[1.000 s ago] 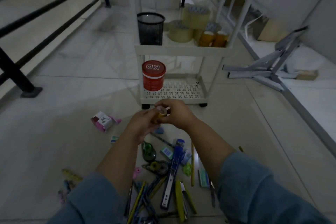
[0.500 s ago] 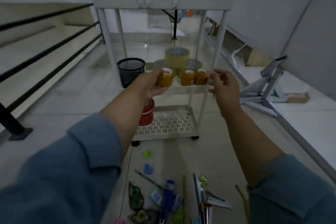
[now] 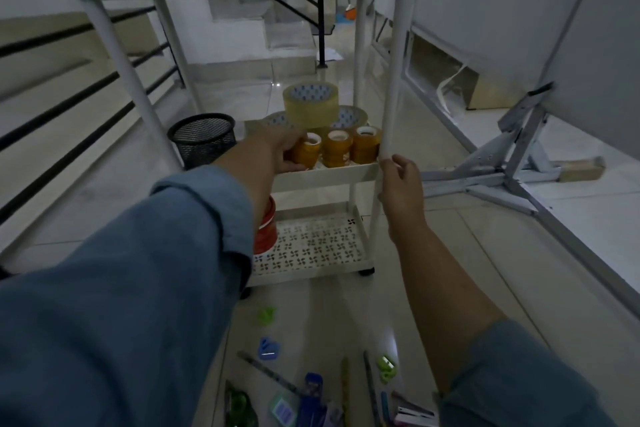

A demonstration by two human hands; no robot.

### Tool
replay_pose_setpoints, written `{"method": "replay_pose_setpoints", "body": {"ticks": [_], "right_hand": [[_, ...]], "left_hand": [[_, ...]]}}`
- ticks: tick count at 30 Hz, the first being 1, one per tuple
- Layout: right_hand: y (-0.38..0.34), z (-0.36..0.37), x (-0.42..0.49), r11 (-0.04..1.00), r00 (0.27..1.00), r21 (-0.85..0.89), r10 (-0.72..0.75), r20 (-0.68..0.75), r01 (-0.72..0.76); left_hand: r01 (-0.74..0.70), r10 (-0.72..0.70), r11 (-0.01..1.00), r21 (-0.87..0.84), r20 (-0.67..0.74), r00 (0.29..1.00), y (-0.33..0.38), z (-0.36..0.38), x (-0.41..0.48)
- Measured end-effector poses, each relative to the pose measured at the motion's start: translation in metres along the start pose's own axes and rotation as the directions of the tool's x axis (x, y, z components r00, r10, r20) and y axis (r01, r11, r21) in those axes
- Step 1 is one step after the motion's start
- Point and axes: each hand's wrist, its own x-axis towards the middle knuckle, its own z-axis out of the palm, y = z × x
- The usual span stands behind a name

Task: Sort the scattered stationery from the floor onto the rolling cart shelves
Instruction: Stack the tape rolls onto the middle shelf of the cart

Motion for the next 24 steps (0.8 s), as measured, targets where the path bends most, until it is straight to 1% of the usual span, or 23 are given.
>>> {"method": "replay_pose_setpoints", "body": {"ticks": [2, 5, 7, 10, 14, 17, 19, 22, 24], "right_hand": [[0.004, 0.001, 0.0, 1.0, 1.0, 0.008, 0.009, -0.006, -0.009], [0.006, 0.001, 0.0, 1.0, 1.0, 0.005, 0.006, 0.0, -0.006], [0.006, 0.001, 0.001, 1.0, 1.0, 0.005, 0.005, 0.002, -0.005], [0.006, 0.002, 0.001, 1.0, 1.0, 0.012, -0.002, 0.0, 0.002], [0.005, 0.004, -0.001, 1.0, 1.0, 0.014, -0.011, -0.004, 0.011], [0.004, 0.003, -0.002, 1.0, 1.0, 0.009, -0.013, -0.011, 0.013], [0.003, 0.003, -0.002, 1.0, 1.0, 0.003, -0.015, -0.024, 0.015], [0.002, 0.004, -0.003, 1.0, 0.999, -0.012, -0.013, -0.045, 0.012], [0.002, 0.004, -0.003, 1.0, 0.999, -0.019, -0.01, -0.043, 0.01]], "left_hand": [[-0.026, 0.026, 0.998, 0.061, -0.005, 1.0, -0.002, 0.001, 0.006], [-0.057, 0.06, 0.993, 0.107, -0.017, 0.998, -0.004, 0.002, 0.011], [-0.079, 0.087, 0.979, 0.189, -0.031, 0.996, -0.004, 0.001, 0.012], [-0.118, 0.143, 0.937, 0.33, -0.054, 0.988, -0.003, -0.002, 0.012], [-0.186, 0.222, 0.87, 0.457, -0.026, 0.975, 0.0, -0.007, 0.009], [-0.221, 0.262, 0.853, 0.473, -0.021, 0.965, 0.001, -0.009, 0.005], [-0.196, 0.24, 0.858, 0.475, -0.033, 0.97, 0.002, -0.011, 0.004], [-0.129, 0.155, 0.871, 0.474, -0.015, 0.988, 0.003, -0.011, -0.005], [-0.115, 0.131, 0.889, 0.444, -0.006, 0.991, 0.004, -0.009, -0.01]]}}
